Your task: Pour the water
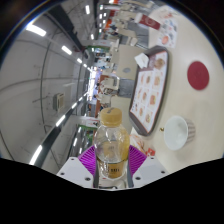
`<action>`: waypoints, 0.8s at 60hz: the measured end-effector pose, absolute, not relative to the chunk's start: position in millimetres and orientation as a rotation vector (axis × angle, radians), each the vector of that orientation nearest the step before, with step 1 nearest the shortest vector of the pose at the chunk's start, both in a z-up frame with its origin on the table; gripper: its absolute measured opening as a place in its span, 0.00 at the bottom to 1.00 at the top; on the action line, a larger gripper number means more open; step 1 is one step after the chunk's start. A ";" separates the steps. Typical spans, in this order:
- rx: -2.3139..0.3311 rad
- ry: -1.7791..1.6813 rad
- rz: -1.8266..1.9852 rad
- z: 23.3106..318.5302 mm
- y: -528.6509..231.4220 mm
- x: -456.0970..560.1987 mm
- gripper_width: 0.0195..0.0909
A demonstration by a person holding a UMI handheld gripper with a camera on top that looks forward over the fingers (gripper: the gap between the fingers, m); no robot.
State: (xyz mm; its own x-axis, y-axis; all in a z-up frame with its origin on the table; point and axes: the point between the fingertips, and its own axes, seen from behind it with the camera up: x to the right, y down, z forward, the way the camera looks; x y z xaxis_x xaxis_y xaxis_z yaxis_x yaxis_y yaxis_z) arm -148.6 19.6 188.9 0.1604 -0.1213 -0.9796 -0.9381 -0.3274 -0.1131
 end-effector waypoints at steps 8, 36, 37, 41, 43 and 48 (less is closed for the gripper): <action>-1.737 0.640 0.886 235.4 20.3 -93.8 0.26; -1.965 0.008 0.073 117.0 21.8 89.3 0.26; -1.974 0.004 0.072 110.8 21.5 91.0 0.26; -1.999 -0.009 0.060 87.1 21.6 95.5 0.26; -2.008 -0.019 0.057 78.5 18.2 96.5 0.26; -2.039 -0.018 0.075 58.6 12.1 96.9 0.27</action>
